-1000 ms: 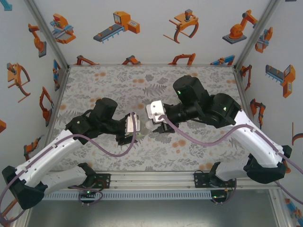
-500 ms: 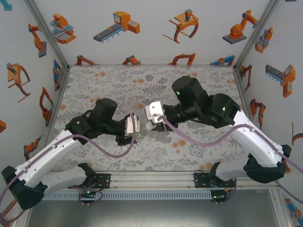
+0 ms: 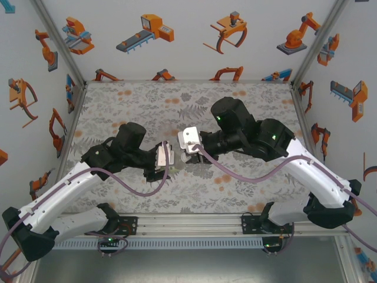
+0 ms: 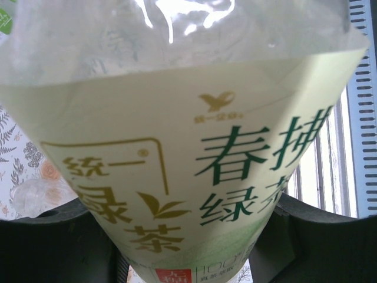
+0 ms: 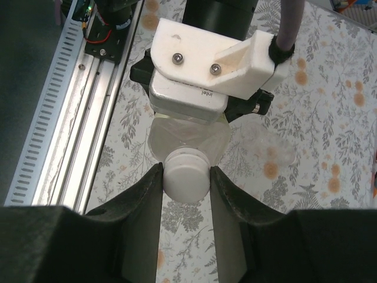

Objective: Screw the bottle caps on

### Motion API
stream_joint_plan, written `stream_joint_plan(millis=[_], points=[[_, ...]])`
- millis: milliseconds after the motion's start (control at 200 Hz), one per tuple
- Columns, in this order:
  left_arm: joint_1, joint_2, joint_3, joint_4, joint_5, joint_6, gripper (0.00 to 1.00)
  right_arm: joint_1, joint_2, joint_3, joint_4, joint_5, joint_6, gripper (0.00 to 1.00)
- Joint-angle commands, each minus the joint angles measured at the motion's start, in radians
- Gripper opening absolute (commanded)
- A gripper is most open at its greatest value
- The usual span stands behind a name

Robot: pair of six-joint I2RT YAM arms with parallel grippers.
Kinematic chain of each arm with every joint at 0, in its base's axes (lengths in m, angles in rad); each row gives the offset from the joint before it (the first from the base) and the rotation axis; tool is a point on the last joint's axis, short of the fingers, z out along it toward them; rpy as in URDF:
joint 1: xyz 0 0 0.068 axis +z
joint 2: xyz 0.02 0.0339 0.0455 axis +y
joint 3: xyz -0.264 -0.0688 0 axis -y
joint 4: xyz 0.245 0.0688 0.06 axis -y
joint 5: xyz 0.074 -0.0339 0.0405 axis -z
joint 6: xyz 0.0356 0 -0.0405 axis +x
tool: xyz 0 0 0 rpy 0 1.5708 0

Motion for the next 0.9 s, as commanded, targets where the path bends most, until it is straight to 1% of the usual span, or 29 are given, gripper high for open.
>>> stream_joint_plan(millis=[0, 55, 120, 190, 275, 320, 396, 496, 531, 591, 671, 731, 896], points=[[-0.003, -0.006, 0.027, 0.010, 0.005, -0.004, 0.00, 0.009, -0.021, -0.012, 0.024, 0.000, 0.044, 0.29], [-0.003, -0.006, 0.027, 0.014, -0.002, -0.008, 0.00, 0.009, -0.021, -0.017, 0.035, 0.005, 0.085, 0.23], [-0.003, -0.006, 0.025, 0.020, -0.013, -0.011, 0.00, 0.009, -0.030, -0.041, 0.071, 0.025, 0.178, 0.17], [-0.003, -0.006, 0.023, 0.031, -0.025, -0.016, 0.00, 0.010, -0.045, -0.088, 0.144, 0.057, 0.339, 0.12], [-0.003, -0.005, 0.019, 0.051, -0.041, -0.025, 0.00, 0.010, -0.065, -0.154, 0.242, 0.119, 0.581, 0.00], [-0.003, -0.005, 0.017, 0.065, -0.049, -0.031, 0.00, 0.009, -0.076, -0.184, 0.289, 0.176, 0.717, 0.00], [-0.003, 0.004, 0.015, 0.082, -0.076, -0.051, 0.00, 0.010, -0.094, -0.239, 0.355, 0.305, 0.986, 0.00], [-0.003, 0.017, 0.017, 0.089, -0.099, -0.058, 0.00, 0.008, -0.112, -0.296, 0.377, 0.449, 1.337, 0.00], [-0.003, 0.020, 0.019, 0.093, -0.102, -0.061, 0.00, 0.008, -0.118, -0.317, 0.372, 0.472, 1.458, 0.00], [-0.004, 0.021, 0.019, 0.102, -0.101, -0.067, 0.00, 0.003, -0.125, -0.349, 0.369, 0.467, 1.624, 0.00], [-0.003, 0.019, 0.014, 0.125, -0.096, -0.084, 0.00, -0.005, -0.129, -0.359, 0.331, 0.474, 1.756, 0.00], [-0.003, 0.018, 0.011, 0.139, -0.086, -0.089, 0.00, -0.009, -0.131, -0.353, 0.280, 0.496, 1.815, 0.00], [-0.003, 0.025, 0.011, 0.147, -0.061, -0.094, 0.01, -0.010, -0.126, -0.335, 0.259, 0.503, 1.821, 0.00]])
